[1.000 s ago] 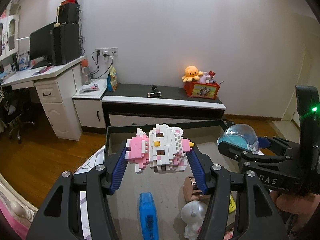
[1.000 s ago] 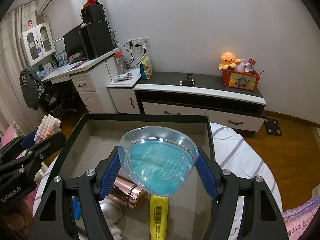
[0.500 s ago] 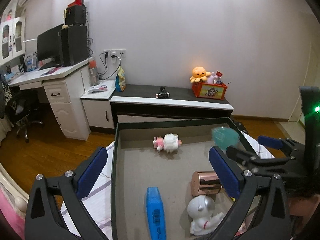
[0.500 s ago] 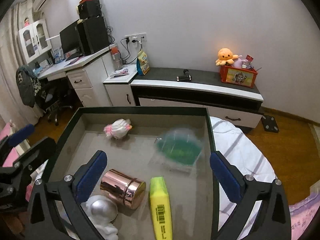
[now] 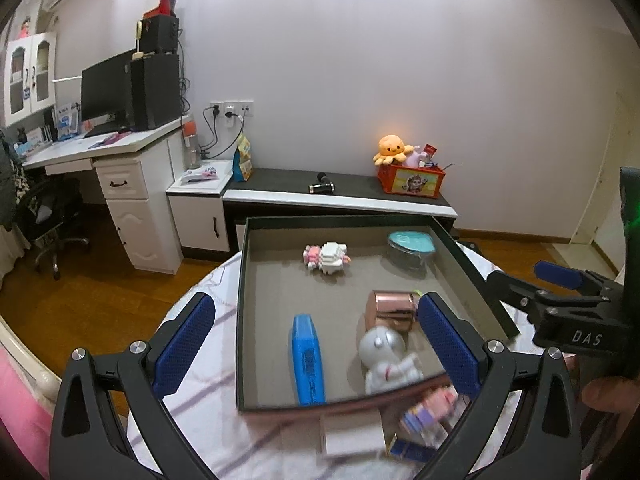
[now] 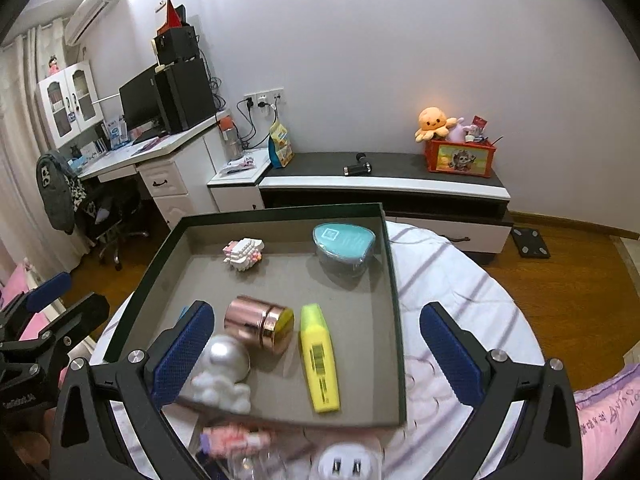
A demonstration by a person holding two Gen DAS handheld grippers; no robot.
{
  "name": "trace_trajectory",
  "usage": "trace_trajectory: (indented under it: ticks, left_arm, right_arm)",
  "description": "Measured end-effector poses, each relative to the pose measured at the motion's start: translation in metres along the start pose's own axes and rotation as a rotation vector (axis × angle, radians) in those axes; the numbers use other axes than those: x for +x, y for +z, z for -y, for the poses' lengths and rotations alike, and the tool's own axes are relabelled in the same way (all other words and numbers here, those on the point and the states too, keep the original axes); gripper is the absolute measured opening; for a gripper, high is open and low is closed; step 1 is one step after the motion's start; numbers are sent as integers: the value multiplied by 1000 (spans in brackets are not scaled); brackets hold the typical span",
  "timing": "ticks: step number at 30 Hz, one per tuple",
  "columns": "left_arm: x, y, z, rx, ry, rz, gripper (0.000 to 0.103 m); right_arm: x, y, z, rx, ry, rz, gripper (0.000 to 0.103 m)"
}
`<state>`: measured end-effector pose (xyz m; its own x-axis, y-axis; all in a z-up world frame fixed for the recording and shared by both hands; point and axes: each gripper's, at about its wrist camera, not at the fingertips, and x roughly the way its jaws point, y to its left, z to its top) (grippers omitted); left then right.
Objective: Organize rigid objects
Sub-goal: 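Lower the block figure and blue dish into the box and open both tools, then move the left tool down to the pig doll and close on it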
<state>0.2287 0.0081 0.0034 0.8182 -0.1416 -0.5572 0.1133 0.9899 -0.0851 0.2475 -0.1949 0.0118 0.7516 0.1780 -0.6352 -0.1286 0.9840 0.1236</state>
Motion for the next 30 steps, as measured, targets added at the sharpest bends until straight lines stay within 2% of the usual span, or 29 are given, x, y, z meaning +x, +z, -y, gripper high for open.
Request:
trace_trajectory:
  ticks: [17, 30]
  left_arm:
    - [-77, -42, 7, -20, 17, 19, 103]
    - [-104, -77, 11, -30, 23, -12, 103]
  right_arm:
    - [-81, -53, -11, -6, 9, 70, 103]
    - [-106, -92, -11, 1, 16, 59, 103]
